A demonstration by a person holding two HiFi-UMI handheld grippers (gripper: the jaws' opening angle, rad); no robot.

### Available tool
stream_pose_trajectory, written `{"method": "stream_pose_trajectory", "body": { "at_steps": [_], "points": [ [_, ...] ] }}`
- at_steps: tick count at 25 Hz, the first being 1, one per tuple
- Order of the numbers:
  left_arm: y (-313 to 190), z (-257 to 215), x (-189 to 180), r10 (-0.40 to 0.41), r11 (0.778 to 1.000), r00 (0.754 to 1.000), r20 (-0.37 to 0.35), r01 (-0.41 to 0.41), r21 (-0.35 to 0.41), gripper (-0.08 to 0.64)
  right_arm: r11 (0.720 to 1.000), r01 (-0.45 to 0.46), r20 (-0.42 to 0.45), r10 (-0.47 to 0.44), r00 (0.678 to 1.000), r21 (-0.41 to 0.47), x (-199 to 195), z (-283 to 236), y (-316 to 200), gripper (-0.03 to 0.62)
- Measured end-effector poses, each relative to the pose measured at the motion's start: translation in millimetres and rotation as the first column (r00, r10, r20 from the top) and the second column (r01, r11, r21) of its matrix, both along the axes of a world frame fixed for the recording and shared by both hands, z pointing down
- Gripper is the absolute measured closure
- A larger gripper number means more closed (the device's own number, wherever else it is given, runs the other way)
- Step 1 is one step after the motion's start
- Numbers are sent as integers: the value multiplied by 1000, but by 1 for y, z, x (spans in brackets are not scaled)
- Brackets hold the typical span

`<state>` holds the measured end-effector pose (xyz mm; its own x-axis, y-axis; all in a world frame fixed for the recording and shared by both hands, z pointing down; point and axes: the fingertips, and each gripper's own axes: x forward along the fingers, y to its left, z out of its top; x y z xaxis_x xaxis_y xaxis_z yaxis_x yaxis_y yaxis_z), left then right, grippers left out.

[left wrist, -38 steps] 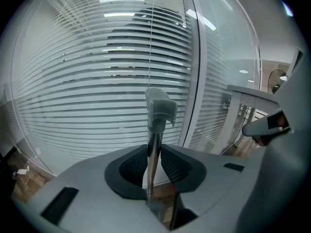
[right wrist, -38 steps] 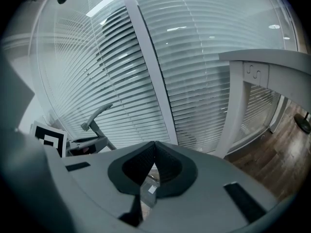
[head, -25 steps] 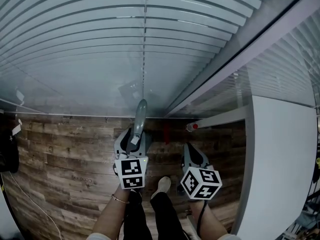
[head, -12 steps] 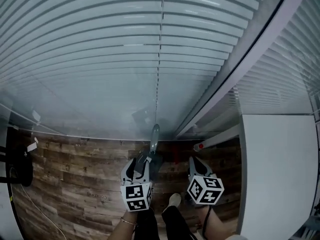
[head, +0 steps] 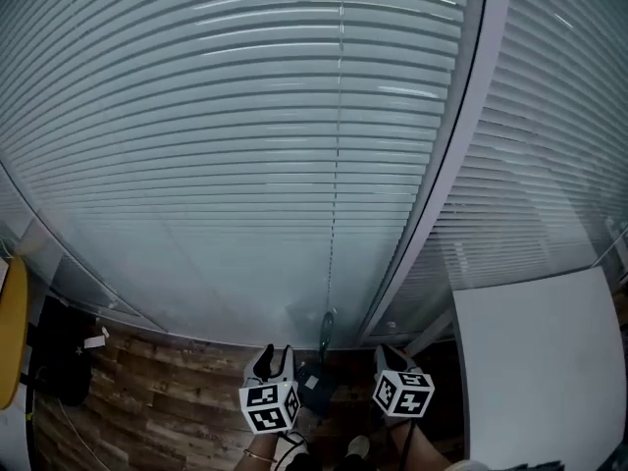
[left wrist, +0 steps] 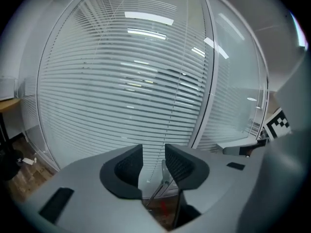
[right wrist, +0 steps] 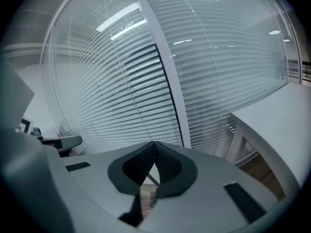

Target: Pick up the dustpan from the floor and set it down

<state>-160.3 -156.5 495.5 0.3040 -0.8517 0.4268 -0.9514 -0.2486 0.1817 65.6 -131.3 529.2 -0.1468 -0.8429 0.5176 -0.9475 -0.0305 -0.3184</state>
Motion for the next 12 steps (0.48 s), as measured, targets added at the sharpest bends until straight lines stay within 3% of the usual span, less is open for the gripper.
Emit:
{"method": "stream_pose_trajectory", "body": {
  "at_steps": [7, 12],
  "points": [
    [-9, -75, 0, 19, 997, 999, -45, -16, 77, 487, 994, 31, -22, -28, 999, 107, -1, -83, -24, 560],
    [-14, -95, -1, 44, 993, 999, -22, -42, 110, 536, 981, 48, -51, -38, 998, 190, -5, -124, -29, 560]
  ]
}}
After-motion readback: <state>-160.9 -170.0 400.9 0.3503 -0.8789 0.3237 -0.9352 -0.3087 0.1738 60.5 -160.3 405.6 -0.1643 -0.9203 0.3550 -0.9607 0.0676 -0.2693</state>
